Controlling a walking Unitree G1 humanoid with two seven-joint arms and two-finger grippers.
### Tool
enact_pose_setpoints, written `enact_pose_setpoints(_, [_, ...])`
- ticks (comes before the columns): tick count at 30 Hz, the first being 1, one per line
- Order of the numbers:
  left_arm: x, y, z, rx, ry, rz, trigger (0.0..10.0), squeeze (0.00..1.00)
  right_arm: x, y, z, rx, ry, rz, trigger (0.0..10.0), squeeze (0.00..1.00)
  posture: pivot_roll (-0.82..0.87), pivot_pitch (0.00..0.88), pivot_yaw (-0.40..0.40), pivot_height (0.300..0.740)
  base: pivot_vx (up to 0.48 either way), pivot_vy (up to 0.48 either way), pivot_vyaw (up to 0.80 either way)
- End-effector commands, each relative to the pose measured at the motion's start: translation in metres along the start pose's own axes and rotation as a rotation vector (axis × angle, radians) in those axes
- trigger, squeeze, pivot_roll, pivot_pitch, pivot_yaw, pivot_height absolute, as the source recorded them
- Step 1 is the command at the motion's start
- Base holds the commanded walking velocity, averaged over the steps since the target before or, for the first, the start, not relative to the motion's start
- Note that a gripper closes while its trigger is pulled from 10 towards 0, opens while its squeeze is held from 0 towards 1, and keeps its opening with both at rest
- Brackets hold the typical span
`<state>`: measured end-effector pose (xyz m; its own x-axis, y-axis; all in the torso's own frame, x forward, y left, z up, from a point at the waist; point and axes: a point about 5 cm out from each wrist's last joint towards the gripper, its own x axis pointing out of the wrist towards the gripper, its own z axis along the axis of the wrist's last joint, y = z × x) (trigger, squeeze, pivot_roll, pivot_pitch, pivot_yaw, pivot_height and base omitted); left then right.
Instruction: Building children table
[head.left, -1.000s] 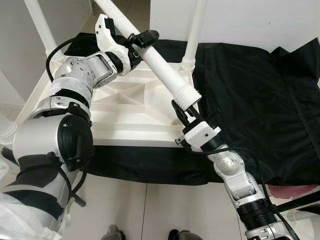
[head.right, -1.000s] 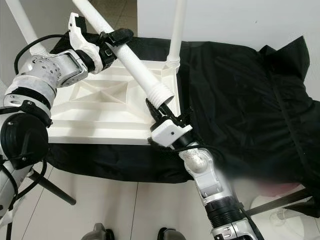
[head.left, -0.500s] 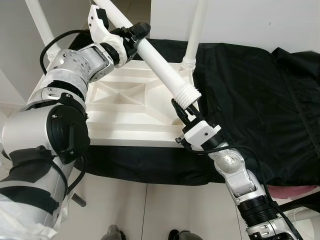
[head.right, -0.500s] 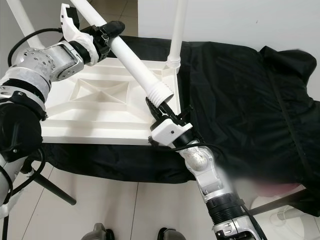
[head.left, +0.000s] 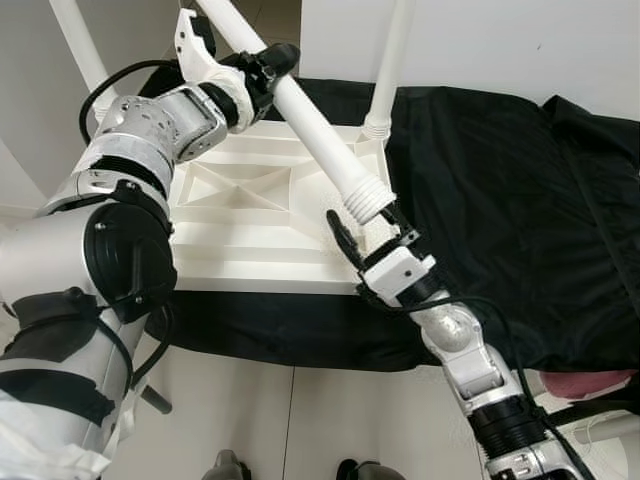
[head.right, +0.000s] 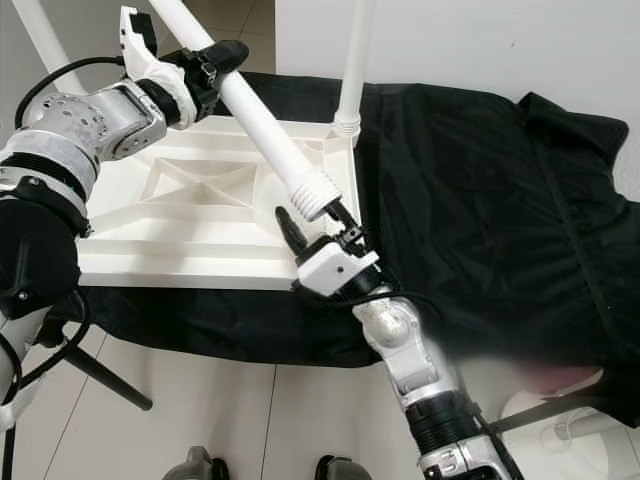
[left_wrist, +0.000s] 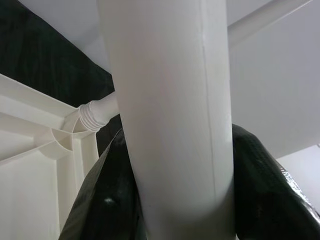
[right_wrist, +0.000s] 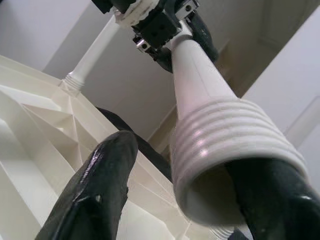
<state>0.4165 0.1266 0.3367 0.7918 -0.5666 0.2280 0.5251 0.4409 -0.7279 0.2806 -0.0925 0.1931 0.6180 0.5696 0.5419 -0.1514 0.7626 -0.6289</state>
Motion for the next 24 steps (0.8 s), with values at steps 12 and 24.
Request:
enact_pose_setpoints(12, [-0.015, 0.014, 0.024, 0.01, -0.091, 0.159, 10.0, 0.0, -0.036, 0.002, -0.006, 0.017, 0.071, -0.085, 10.0, 0.0, -0.02, 0.04, -0.015, 0.74, 0.0, 0.0, 0.0])
enact_pose_setpoints(24, [-0.009, 0.011, 0.023, 0.113, -0.12, 0.143, 10.0, 0.0, -0.033, -0.019, -0.028, 0.261, 0.25, -0.321, 10.0, 0.0, -0.02, 0.033, -0.029, 0.74, 0.0, 0.0, 0.0])
